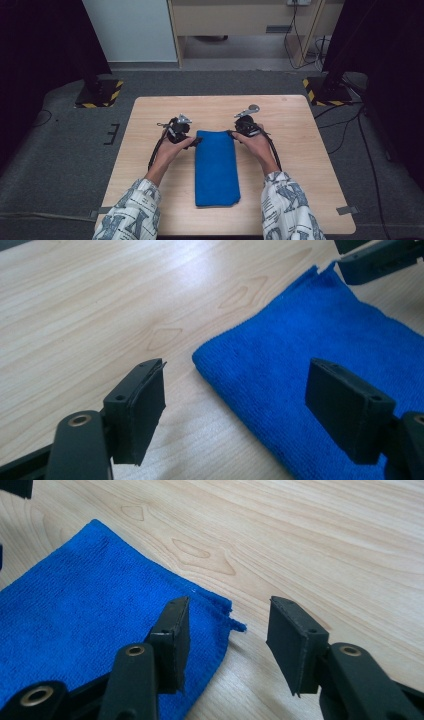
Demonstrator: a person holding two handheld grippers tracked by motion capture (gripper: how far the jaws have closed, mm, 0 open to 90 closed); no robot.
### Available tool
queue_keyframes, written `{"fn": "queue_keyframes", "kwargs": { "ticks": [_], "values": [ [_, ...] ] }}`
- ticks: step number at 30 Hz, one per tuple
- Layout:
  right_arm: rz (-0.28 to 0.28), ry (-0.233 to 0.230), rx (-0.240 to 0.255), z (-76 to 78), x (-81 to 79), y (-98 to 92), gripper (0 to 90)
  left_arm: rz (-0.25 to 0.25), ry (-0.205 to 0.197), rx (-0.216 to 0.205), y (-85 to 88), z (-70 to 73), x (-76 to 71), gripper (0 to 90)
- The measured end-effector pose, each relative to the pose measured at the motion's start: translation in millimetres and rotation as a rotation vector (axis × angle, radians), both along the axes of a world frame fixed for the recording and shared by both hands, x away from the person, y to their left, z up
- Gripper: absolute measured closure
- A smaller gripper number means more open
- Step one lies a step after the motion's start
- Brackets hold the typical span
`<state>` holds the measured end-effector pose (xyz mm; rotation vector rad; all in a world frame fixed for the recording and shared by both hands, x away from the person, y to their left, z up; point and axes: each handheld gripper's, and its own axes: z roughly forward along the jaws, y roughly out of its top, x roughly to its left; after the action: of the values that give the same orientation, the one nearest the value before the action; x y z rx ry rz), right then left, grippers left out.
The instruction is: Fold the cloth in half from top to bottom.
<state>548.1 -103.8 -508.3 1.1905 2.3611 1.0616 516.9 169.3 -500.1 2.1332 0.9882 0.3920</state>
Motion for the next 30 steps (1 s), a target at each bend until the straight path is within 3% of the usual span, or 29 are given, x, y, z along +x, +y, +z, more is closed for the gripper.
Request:
{"fn": "queue_keyframes", "kwargs": {
  "ticks": [7, 10, 14, 22, 26, 30],
  "values": [
    [-0.007, 0.024, -0.013, -10.9, 7.8, 10.7, 49.1, -0.009, -0.003, -0.002, 3.0, -3.1, -1.3, 24.8],
    [-0.012, 0.029, -0.019, -15.2, 11.3, 11.6, 53.9, -0.006, -0.001, -0.002, 6.8, -6.5, -0.7, 26.5],
    [0.003, 0.042, -0.019, -19.5, 10.8, 14.2, 61.7, 0.009, 0.007, -0.062, 10.6, -8.3, 1.3, 28.6],
    [0.041, 0.049, -0.01, -19.4, 8.6, 16.9, 84.2, 0.012, -0.024, -0.06, 6.3, -10.5, 3.2, 32.6],
    [0.036, 0.046, -0.023, -18.4, 6.6, 19.0, 86.9, 0.032, -0.004, -0.068, 3.1, -19.8, 10.2, 33.8],
    [0.038, 0.046, -0.044, -17.0, 4.0, 19.6, 86.9, 0.064, -0.011, -0.059, 1.0, -22.8, 16.3, 36.4]
  ]
}}
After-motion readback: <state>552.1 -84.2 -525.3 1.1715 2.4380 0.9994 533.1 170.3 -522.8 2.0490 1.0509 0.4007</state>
